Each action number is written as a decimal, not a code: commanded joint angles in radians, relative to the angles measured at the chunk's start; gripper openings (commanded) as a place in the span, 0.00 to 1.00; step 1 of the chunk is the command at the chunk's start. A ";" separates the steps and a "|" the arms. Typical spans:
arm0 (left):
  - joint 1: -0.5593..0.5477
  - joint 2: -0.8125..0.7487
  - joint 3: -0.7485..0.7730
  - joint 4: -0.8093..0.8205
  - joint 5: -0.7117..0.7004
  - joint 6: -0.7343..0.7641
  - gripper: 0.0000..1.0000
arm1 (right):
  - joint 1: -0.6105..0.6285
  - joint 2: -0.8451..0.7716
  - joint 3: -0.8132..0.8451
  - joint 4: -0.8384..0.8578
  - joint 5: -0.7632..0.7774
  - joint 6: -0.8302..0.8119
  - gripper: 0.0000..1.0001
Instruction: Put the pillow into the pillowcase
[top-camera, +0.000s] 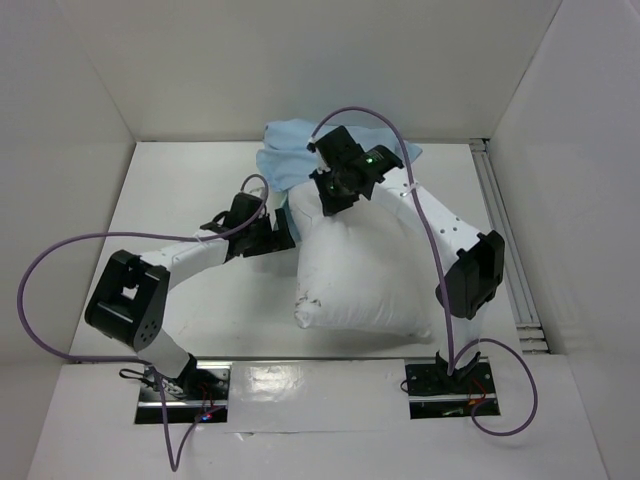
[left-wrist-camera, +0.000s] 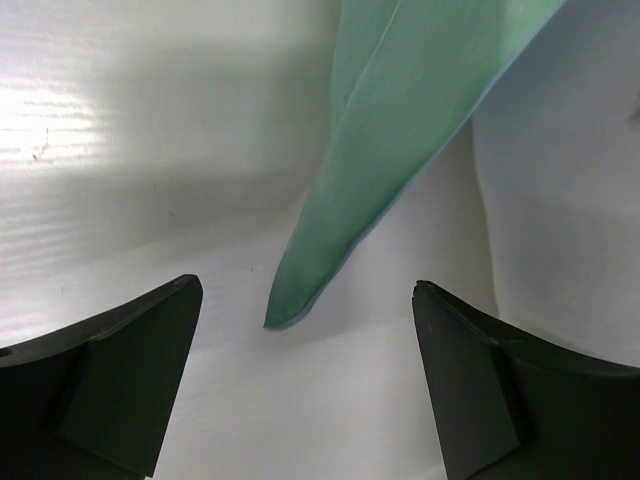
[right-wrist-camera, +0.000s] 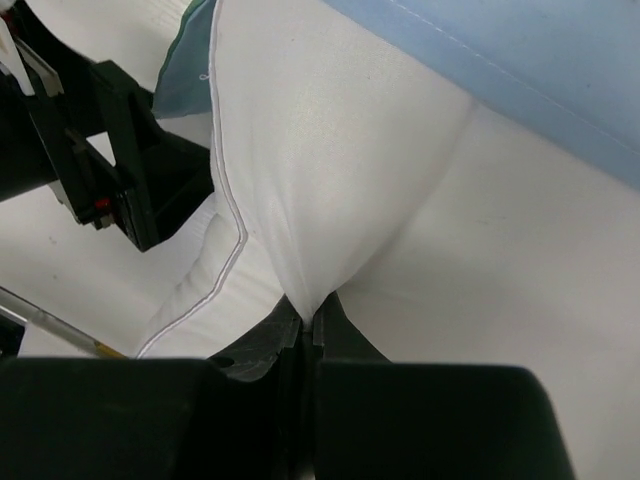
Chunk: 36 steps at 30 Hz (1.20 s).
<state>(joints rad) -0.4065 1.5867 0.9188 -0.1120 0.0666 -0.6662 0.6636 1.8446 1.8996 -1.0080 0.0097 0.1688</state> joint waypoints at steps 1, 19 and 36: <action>0.003 -0.011 0.034 0.086 -0.050 -0.001 1.00 | -0.005 -0.076 0.073 0.003 -0.076 -0.023 0.00; 0.023 0.041 0.170 0.228 0.203 0.002 0.00 | -0.077 -0.038 0.140 -0.006 -0.001 -0.032 0.00; -0.054 -0.462 -0.113 0.515 0.714 -0.398 0.00 | -0.098 0.156 0.132 0.230 0.162 0.035 0.00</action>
<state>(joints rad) -0.4576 1.1587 0.9371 0.2657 0.6559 -0.9428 0.5240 1.9270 2.1750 -0.9585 0.1429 0.1593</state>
